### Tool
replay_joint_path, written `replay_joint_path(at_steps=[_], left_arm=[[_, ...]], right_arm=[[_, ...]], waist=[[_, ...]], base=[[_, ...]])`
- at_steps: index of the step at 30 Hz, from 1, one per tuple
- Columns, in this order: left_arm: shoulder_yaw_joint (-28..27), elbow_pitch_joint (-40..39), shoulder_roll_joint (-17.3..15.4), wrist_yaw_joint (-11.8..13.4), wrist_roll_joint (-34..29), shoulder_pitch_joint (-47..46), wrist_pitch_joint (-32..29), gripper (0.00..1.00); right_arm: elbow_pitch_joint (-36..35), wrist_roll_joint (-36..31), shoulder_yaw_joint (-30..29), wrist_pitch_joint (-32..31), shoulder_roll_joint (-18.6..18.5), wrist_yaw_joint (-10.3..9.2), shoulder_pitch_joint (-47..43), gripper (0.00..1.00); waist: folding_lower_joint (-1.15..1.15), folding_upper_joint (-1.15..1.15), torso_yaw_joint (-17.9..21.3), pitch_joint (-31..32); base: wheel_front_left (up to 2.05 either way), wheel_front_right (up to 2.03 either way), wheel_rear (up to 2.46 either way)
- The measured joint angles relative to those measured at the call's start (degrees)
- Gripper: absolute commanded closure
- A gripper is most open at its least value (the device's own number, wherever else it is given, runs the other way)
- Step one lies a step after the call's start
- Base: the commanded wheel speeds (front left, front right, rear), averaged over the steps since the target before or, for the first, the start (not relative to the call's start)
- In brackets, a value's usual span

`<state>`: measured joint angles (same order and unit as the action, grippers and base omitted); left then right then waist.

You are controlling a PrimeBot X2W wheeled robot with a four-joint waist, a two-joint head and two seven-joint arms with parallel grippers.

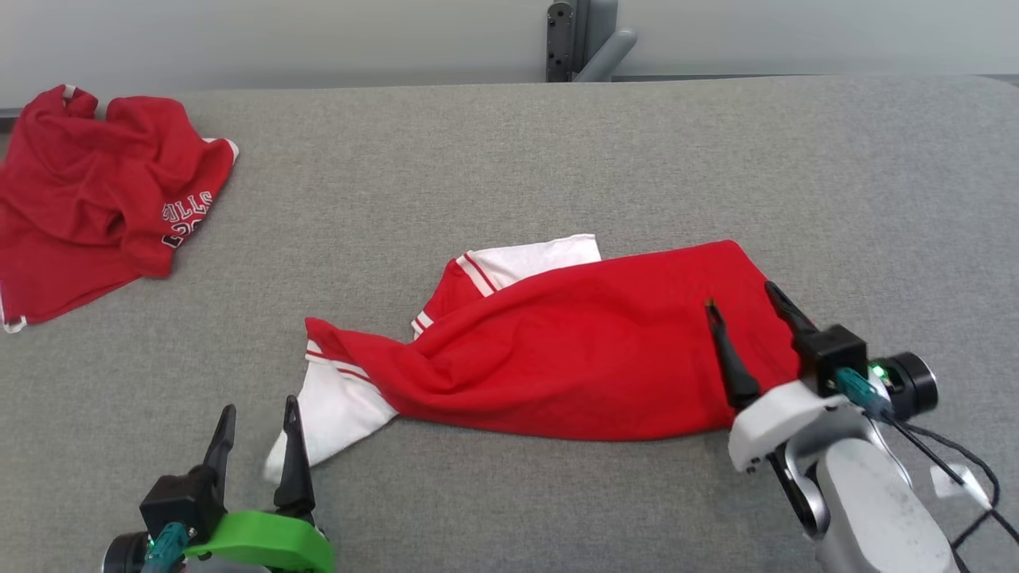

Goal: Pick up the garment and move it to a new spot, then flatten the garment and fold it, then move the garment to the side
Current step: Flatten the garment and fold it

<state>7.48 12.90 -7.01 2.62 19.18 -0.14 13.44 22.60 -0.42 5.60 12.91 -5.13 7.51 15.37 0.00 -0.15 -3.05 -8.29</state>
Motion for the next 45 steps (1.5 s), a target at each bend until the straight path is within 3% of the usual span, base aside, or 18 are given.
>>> replay_joint_path(at_steps=[4, 13, 14, 18, 19, 20, 22, 23, 31, 45], left_arm=[[1.4, -1.4, 0.8, -0.1, -0.3, -0.7, 0.3, 0.0], [3.5, -2.4, 1.9, -0.2, -0.7, -1.6, 0.8, 0.0], [3.5, -2.4, 1.9, -0.2, -0.7, -1.6, 0.8, 0.0], [4.3, -2.4, 2.6, -0.2, -0.7, -2.3, 1.3, 0.0], [4.4, -2.4, 2.7, -0.2, -0.6, -2.4, 1.3, 0.0], [4.5, -2.3, 2.8, -0.2, -0.6, -2.4, 1.3, 0.0], [4.5, -2.2, 2.9, -0.1, -0.5, -2.4, 1.3, 0.0], [4.5, -2.1, 2.9, -0.1, -0.5, -2.5, 1.4, 0.0], [4.4, -2.3, 3.4, 0.1, -0.5, -3.0, 1.5, 0.0], [6.6, -3.2, 4.0, -0.7, -0.4, -5.7, 1.7, 0.0]], right_arm=[[5.7, 1.9, 8.4, -3.1, -3.2, 0.01, 6.5, 0.0], [16.1, 13.5, 25.5, -8.8, -11.1, 0.01, 18.9, 0.0], [16.1, 13.5, 25.5, -8.8, -11.1, 0.01, 18.9, 0.0], [19.4, 22.3, 34.3, -14.1, -14.5, 0.01, 23.4, 0.0], [19.8, 23.8, 36.0, -15.1, -15.2, 0.01, 24.0, 0.15], [20.1, 25.3, 37.1, -15.8, -15.8, 0.01, 24.5, 0.55], [20.4, 27.6, 39.2, -16.6, -16.9, 0.01, 26.0, 0.89], [20.6, 28.7, 40.1, -17.0, -17.4, 0.01, 26.6, 1.0], [21.7, 31.0, 42.6, -14.0, -19.7, 0.04, 31.9, 1.0], [33.0, 24.7, 40.8, -9.5, -21.6, 0.04, 46.3, 1.0]], waist=[[0.0, 0.0, -1.7, -0.3], [0.0, 0.0, -7.9, -1.6], [0.0, 0.0, -7.9, -1.6], [0.0, 0.0, -11.5, -2.8], [0.0, 0.0, -12.2, -3.0], [0.0, 0.0, -12.8, -3.2], [0.0, 0.0, -14.0, -3.7], [0.0, 0.0, -14.4, -4.0], [0.0, 0.0, -15.6, -6.0], [0.0, 0.0, -17.8, -10.0]], base=[[0.0, 0.0, 0.0], [0.0, 0.0, 0.0], [0.0, 0.0, 0.0], [0.0, 0.0, 0.0], [0.0, 0.0, 0.0], [0.0, 0.0, 0.0], [0.0, 0.0, 0.0], [0.0, 0.0, 0.0], [0.0, 0.0, 0.0], [0.0, 0.0, 0.0]])
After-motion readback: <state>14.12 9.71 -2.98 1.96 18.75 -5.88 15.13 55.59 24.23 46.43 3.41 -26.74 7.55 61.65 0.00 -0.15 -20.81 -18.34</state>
